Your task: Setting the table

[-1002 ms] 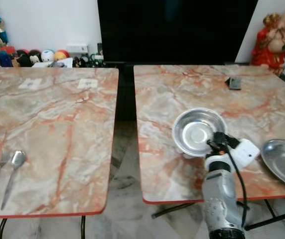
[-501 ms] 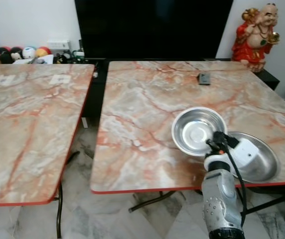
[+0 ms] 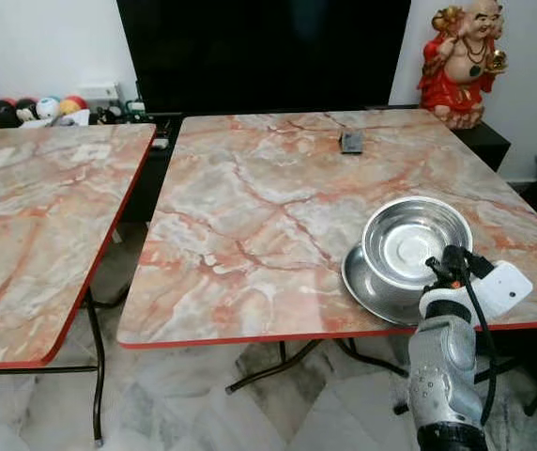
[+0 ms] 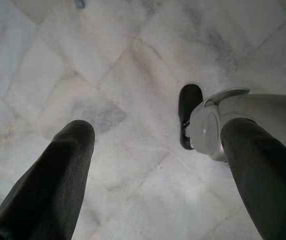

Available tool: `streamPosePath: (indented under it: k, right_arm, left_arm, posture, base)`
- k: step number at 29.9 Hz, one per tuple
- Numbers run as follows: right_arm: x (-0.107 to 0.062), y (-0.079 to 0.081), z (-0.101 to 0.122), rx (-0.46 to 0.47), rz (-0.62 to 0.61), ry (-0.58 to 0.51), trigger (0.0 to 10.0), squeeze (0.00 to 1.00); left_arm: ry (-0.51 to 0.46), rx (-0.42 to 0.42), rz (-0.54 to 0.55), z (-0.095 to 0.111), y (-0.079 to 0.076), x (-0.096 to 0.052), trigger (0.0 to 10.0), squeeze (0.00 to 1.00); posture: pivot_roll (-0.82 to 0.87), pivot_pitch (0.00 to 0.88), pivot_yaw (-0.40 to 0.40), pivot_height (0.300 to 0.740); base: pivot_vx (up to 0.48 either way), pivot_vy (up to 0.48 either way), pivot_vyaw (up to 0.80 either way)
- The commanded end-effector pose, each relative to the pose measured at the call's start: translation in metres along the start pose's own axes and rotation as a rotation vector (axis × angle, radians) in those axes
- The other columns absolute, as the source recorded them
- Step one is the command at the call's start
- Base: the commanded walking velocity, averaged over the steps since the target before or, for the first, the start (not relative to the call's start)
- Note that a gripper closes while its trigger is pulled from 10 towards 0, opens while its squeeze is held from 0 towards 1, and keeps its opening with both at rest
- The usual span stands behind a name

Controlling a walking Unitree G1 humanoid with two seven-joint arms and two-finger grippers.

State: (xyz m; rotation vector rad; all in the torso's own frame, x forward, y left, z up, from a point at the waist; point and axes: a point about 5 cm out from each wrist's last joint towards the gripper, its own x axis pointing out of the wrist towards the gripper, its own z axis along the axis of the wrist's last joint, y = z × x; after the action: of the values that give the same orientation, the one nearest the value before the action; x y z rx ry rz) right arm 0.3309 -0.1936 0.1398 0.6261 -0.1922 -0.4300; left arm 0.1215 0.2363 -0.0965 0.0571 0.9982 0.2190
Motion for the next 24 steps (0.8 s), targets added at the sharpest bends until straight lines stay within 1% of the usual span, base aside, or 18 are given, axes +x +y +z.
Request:
streamPosePath:
  k: [1,3,9,17,24]
  right_arm:
    - [0.002,-0.004,-0.004,0.032,-0.052,0.028,10.0,0.00]
    - [0.004,-0.007,-0.010,0.065,-0.097,0.057,10.0,0.00]
    - [0.006,-0.009,-0.013,0.078,-0.143,0.077,10.0,0.00]
    - [0.006,-0.010,-0.018,0.085,-0.152,0.093,10.0,0.00]
    - [0.003,-0.013,-0.023,0.084,-0.185,0.113,10.0,0.00]
  left_arm:
    - [0.023,-0.002,0.015,-0.005,0.004,-0.001,10.0,0.00]
    - [0.022,-0.005,0.016,-0.005,0.004,-0.001,10.0,0.00]
    - [0.022,-0.007,0.019,-0.004,0.005,-0.001,10.0,0.00]
    - [0.022,-0.009,0.021,-0.004,0.006,-0.001,10.0,0.00]
    - [0.021,-0.008,0.020,-0.004,0.006,-0.001,10.0,0.00]
  posture:
    - [0.03,0.061,0.019,0.740]
    - [0.04,0.061,0.017,0.740]
    - [0.04,0.059,0.023,0.740]
    - [0.05,0.058,0.023,0.740]
    - [0.04,0.057,0.027,0.740]
  base:
    - [0.000,0.000,0.00]
    - [0.000,0.000,0.00]
    - [0.000,0.000,0.00]
    - [0.000,0.000,0.00]
    - [0.000,0.000,0.00]
